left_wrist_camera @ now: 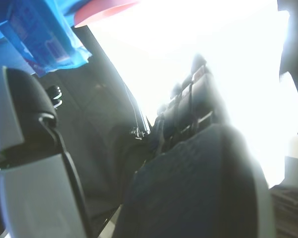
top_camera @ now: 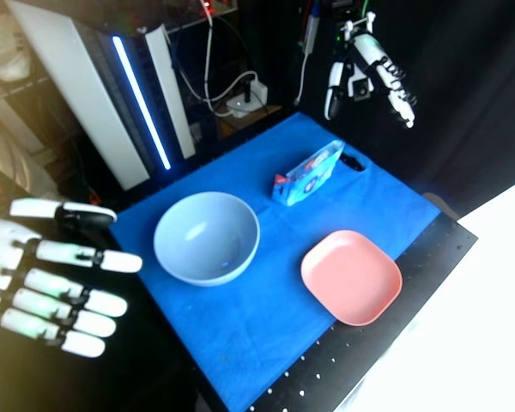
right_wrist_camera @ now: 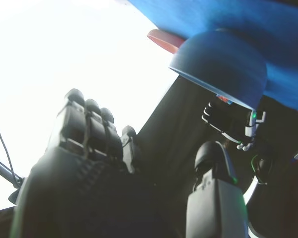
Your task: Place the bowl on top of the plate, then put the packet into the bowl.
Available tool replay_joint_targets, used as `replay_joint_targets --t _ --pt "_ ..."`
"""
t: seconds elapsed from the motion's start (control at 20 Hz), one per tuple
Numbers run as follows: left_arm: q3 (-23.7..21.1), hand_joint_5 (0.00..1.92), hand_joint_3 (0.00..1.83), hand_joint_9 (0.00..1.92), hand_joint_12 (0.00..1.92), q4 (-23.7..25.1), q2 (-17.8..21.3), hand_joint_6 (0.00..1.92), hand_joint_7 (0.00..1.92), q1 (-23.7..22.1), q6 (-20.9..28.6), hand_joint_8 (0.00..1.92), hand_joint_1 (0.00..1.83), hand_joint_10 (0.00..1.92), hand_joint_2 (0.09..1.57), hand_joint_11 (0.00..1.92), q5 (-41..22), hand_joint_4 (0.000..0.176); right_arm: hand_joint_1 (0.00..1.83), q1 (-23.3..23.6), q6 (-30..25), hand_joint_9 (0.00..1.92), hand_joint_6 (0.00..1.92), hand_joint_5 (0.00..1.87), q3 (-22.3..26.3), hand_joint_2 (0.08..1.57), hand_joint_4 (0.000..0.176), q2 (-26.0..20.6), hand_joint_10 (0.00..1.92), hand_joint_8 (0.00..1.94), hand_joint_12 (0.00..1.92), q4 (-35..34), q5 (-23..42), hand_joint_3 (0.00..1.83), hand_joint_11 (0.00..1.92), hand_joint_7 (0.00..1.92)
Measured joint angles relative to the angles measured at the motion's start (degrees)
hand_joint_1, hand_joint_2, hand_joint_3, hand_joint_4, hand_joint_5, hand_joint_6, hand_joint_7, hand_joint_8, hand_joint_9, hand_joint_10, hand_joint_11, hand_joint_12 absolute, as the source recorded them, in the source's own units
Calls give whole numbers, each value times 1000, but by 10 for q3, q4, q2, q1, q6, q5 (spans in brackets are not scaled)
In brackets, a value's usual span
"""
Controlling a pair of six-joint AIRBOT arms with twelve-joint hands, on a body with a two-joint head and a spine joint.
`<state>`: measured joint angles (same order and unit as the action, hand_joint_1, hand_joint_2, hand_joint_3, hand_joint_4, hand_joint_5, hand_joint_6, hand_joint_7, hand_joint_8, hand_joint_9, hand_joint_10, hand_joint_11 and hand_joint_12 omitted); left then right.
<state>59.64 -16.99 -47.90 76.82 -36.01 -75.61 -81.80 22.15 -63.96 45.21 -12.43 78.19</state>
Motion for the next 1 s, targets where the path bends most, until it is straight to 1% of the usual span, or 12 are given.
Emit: replay_joint_targets --t 0.1,0.15,0.2,0.25,0.35,0.45,0.55,0.8,0.85,0.9,0.95,1.0 --pt "0 293 1 192 399 0 0 0 241 0 0 0 0 4 1257 0 2 81 496 15 0 0 0 48 -4 1125 85 0 0 1 0 16 -2 15 0 3" --pt "2 296 2 192 369 1 0 1 244 -1 0 1 0 2 1264 0 4 72 507 30 0 0 0 40 -5 1129 69 0 0 0 0 30 -3 15 0 0" --pt "4 288 0 181 288 3 0 2 235 -2 0 3 0 4 1252 0 7 79 524 55 0 0 0 29 -6 1094 72 -2 0 0 0 55 -10 0 0 0" --pt "5 289 0 180 274 0 0 1 234 -2 0 1 20 2 1242 0 7 82 632 121 0 0 0 7 -10 938 126 -2 0 0 0 128 -45 0 0 0" --pt "5 289 0 175 278 3 0 0 224 -2 0 0 42 0 1243 0 7 75 564 156 0 0 0 1 -10 910 121 -3 0 0 0 180 -70 0 0 0" --pt "5 293 0 205 453 3 0 1 240 -2 0 2 42 5 1240 0 7 69 584 185 0 0 0 0 -10 823 170 2 0 0 0 245 -114 0 0 0" --pt "5 289 0 213 570 3 0 0 246 -2 0 1 16 3 1226 0 8 82 622 206 -3 0 0 0 -10 757 176 4 0 0 0 300 -171 0 0 0" --pt "5 276 3 195 519 6 0 0 236 -2 0 0 14 2 1232 0 8 75 560 285 -37 0 0 0 -16 840 176 16 0 0 14 447 -288 15 33 0" --pt "5 276 2 200 549 3 -1 0 238 -2 0 1 13 3 1235 0 8 73 532 295 -44 3 0 0 -21 896 159 25 0 0 41 468 -303 11 87 0" --pt "5 278 0 200 495 1 -2 0 243 -2 0 1 18 1 1233 0 6 74 599 308 -62 26 2 6 -30 938 114 37 9 0 49 495 -317 19 102 0" --pt "5 281 0 181 316 -1 -5 0 242 -2 0 0 30 2 1226 0 3 74 699 324 -108 45 18 55 -49 932 86 58 13 1 55 534 -329 10 113 3" --pt "4 282 1 160 108 2 -6 0 242 -2 0 0 45 9 1231 0 2 79 823 325 -128 90 16 163 -61 928 37 74 12 5 80 545 -337 3 151 64"
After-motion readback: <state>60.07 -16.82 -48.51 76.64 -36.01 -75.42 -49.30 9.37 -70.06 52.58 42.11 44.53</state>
